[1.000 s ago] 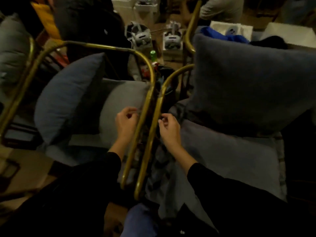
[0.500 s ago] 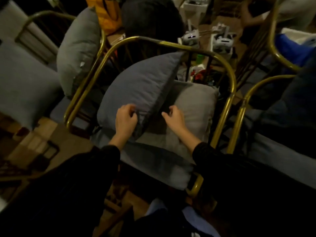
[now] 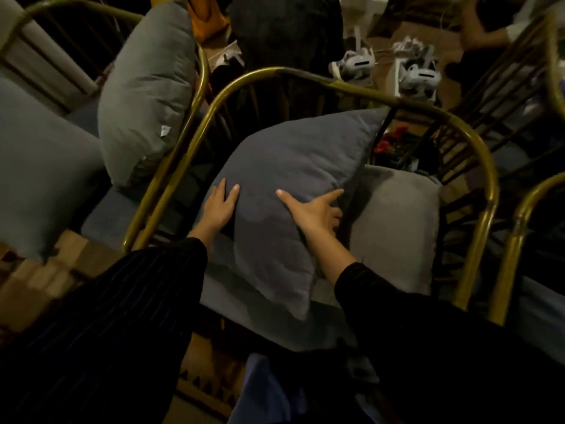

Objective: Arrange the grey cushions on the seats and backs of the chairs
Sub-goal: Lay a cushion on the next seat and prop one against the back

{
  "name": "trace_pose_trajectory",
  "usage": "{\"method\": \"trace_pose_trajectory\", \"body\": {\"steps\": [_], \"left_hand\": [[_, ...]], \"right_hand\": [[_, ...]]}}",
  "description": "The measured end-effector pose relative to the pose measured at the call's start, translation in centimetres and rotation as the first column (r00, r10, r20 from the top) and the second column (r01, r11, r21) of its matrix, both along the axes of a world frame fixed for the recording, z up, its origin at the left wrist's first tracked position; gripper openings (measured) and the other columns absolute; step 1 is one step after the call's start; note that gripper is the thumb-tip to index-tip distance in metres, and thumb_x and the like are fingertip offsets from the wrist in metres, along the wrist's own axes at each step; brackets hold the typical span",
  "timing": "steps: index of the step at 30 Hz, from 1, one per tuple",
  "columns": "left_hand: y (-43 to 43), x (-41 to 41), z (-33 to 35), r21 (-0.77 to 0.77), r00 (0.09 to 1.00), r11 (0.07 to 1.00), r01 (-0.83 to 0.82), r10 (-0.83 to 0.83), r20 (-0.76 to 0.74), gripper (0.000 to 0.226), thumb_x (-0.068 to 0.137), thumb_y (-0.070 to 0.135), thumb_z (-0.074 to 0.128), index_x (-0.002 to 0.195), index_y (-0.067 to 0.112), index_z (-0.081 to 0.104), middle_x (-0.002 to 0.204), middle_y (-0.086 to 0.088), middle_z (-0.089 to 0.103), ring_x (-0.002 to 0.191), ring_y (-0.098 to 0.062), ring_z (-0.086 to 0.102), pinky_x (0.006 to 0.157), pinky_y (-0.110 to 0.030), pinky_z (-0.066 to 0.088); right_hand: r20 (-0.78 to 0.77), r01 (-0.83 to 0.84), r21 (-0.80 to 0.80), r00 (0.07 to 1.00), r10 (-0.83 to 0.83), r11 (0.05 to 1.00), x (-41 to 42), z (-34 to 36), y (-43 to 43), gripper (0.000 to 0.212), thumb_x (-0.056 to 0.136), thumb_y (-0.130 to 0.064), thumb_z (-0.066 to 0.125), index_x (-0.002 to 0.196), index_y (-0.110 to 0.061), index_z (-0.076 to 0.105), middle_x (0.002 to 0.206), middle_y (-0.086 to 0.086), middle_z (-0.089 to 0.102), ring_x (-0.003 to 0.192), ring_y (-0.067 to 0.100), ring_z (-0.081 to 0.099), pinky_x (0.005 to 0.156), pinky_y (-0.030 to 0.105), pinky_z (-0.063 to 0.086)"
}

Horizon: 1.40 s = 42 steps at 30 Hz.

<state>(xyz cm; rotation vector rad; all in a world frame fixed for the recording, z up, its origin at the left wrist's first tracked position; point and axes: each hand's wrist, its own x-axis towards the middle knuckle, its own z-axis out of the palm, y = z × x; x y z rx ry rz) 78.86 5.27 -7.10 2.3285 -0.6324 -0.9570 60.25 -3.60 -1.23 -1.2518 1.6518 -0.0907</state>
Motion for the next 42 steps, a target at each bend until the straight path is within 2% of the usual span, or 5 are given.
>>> {"method": "trace_pose_trajectory", "body": {"steps": [7,15,26,32,42], "left_hand": [[-4.9,7.9,-4.3,0.082,0.955,0.994,-0.074,0.094,-0.281,0.082,0.091,0.066,0.040,0.155,0.022,0.011,0.161,-0.013,0.022,0.145,-0.037,0.025,0.116,-0.048,0.025],[-6.1,10.7,-6.4,0.044,0.699,0.976,-0.213,0.183,-0.692,0.075,0.071,0.074,0.062,0.129,0.028,0.059,0.120,0.000,0.066,0.111,-0.023,0.061,0.093,-0.039,0.048],[-4.6,6.7,6.1,-0.168,0.866,0.960,-0.225,0.118,-0.486,0.086,0.063,0.053,0.081,0.134,0.012,0.056,0.123,-0.005,0.066,0.110,-0.027,0.062,0.095,-0.041,0.050],[-4.7,-2.1,14.7,-0.199,0.929,0.979,-0.041,-0.036,-0.368,0.128,0.035,0.066,0.087,0.145,0.021,0.039,0.136,-0.001,0.056,0.123,-0.029,0.054,0.107,-0.049,0.042],[-10.8,-28.0,21.5,-0.361,0.938,0.916,0.174,-0.266,-0.222,0.126,0.044,0.065,0.085,0.146,0.015,0.031,0.144,-0.005,0.048,0.127,-0.029,0.050,0.106,-0.047,0.044]], "right_hand": [[-0.174,0.083,-0.035,0.981,-0.088,0.996,3.2,-6.2,-1.4,0.140,0.059,-0.065,0.077,0.151,-0.016,-0.018,0.154,0.024,0.019,0.138,0.044,0.028,0.107,0.058,0.031],[-0.012,0.128,-0.094,0.992,-0.129,0.987,0.8,-8.3,-2.4,0.132,0.062,-0.059,0.080,0.153,-0.025,-0.008,0.157,0.017,0.021,0.140,0.038,0.030,0.111,0.051,0.032],[0.581,0.452,0.141,0.683,-0.444,0.881,-8.0,-1.7,-0.9,0.073,0.073,-0.014,0.081,0.137,-0.016,0.047,0.127,0.004,0.061,0.104,0.018,0.063,0.085,0.032,0.054],[0.608,0.489,0.048,0.677,-0.414,0.871,-16.6,3.9,0.0,0.064,0.071,-0.037,0.081,0.128,-0.017,0.058,0.123,0.002,0.065,0.110,0.021,0.063,0.100,0.045,0.050],[0.574,0.630,-0.230,0.703,-0.420,0.742,-42.5,10.7,-1.5,0.053,0.074,-0.035,0.078,0.122,-0.018,0.062,0.117,0.002,0.067,0.111,0.023,0.062,0.098,0.040,0.050]]}}
